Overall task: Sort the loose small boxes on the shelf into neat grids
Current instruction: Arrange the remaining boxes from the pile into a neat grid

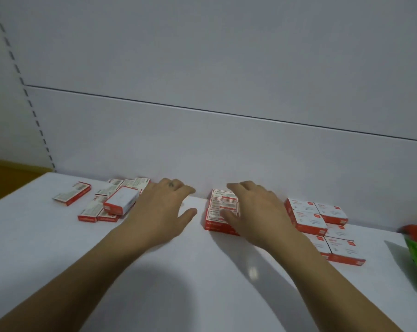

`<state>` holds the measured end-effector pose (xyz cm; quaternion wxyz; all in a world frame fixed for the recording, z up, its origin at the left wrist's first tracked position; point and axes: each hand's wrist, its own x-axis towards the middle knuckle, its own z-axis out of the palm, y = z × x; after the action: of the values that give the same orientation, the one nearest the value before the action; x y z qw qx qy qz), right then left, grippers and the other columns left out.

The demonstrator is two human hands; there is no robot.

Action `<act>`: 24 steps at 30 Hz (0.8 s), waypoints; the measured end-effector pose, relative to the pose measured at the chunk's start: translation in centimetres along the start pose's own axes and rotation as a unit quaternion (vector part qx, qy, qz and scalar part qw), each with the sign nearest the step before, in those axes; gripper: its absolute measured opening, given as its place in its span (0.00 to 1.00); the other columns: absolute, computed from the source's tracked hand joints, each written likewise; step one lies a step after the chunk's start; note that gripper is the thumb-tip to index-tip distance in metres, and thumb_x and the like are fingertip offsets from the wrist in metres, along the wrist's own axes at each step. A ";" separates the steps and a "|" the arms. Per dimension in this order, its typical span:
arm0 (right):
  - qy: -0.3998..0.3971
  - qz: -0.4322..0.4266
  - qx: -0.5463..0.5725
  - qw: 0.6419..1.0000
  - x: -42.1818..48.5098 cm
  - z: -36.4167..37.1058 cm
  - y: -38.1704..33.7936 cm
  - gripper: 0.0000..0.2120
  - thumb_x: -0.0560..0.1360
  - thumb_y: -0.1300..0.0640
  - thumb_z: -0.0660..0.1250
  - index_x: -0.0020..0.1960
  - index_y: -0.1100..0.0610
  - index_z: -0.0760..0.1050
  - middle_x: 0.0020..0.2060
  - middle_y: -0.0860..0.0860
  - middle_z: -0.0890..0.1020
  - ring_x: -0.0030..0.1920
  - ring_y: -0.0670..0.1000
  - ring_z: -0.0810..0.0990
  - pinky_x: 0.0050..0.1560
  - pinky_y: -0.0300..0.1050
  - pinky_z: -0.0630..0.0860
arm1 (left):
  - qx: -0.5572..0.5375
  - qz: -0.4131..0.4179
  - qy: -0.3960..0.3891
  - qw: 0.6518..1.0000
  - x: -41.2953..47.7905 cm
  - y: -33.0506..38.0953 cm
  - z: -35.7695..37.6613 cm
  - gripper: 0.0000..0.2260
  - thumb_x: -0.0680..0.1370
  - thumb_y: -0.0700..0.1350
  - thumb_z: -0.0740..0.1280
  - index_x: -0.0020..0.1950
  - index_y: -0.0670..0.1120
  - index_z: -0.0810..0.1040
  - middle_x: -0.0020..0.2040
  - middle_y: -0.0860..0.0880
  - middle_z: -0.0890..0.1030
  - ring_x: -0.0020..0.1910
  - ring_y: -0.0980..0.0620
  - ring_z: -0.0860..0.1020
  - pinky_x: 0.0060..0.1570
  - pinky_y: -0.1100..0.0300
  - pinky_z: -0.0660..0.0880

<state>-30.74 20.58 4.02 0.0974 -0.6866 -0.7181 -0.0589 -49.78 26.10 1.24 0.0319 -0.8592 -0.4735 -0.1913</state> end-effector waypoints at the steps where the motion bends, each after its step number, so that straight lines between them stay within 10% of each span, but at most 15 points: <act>1: 0.000 -0.016 0.018 1.000 0.7 -0.4 -0.9 0.26 0.77 0.42 0.59 0.73 0.49 0.61 0.68 0.49 0.70 0.65 0.53 0.70 0.62 0.48 0.67 | 0.009 -0.010 0.006 1.000 -0.3 -1.0 -0.5 0.20 0.78 0.58 0.60 0.69 0.54 0.69 0.66 0.52 0.73 0.64 0.50 0.69 0.63 0.52 0.64; 15: -0.102 -0.203 0.057 0.972 12.3 2.1 -20.9 0.26 0.75 0.41 0.65 0.70 0.49 0.67 0.64 0.51 0.74 0.62 0.54 0.73 0.59 0.49 0.70 | 0.080 -0.260 0.006 0.962 -8.3 -17.2 -6.6 0.24 0.77 0.63 0.56 0.72 0.58 0.62 0.73 0.53 0.66 0.71 0.51 0.62 0.69 0.50 0.58; 24: -0.178 -0.180 -0.059 0.966 17.5 6.2 -29.9 0.20 0.69 0.37 0.68 0.49 0.52 0.72 0.44 0.49 0.78 0.47 0.53 0.75 0.45 0.46 0.63 | 0.074 -0.254 -0.002 0.964 -11.2 -22.8 -8.0 0.22 0.78 0.61 0.56 0.71 0.56 0.64 0.69 0.54 0.69 0.68 0.52 0.64 0.64 0.52 0.60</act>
<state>-61.64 37.45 3.35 -0.0849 -0.5498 -0.8309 0.0054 -76.30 27.79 1.72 0.0447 -0.7063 -0.6891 -0.1560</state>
